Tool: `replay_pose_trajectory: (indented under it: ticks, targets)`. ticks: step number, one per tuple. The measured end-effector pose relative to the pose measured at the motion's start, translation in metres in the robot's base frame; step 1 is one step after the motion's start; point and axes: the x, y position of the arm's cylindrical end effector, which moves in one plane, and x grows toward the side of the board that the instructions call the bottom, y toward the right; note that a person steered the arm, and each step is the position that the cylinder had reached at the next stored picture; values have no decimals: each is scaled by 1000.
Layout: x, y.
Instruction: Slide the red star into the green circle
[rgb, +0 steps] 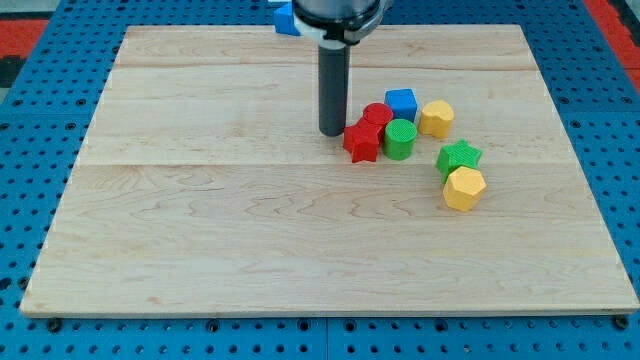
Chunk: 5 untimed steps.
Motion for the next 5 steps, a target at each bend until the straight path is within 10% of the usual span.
replay_pose_trajectory:
  ticks: [5]
  targets:
    - [-11,46]
